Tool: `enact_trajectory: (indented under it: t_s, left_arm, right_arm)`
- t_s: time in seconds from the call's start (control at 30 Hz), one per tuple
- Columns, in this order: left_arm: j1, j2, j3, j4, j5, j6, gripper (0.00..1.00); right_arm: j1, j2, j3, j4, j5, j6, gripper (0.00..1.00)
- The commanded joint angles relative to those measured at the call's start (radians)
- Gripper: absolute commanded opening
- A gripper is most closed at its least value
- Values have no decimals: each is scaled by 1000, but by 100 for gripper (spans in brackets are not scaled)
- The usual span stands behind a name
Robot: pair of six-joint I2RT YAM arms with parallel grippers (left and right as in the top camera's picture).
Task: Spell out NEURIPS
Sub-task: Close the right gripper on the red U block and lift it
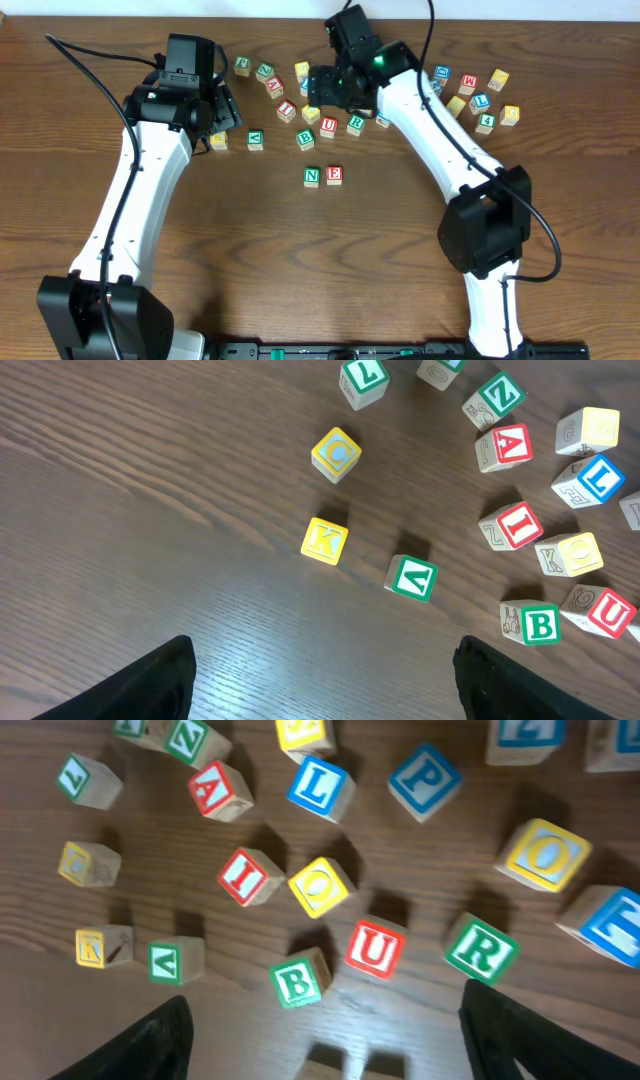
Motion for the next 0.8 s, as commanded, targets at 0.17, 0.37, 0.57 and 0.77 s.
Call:
enact_trajectory:
  t_s: [0.17,0.37,0.57,0.77]
  left_arm:
    - [6,13,17,-4,-6,14,81]
    - [6,13,17,-10,-6,14,81]
    - [6,13,17,-10,-6,14,81]
    - [6,13,17,-9,-6,14,81]
  right_arm:
    - [32,100,3,25,37,42,75]
    - [35,141,3,16,38,42,73]
    - [36,146,3,18,73,42,72]
    - [42,166,3,37,83,42,66]
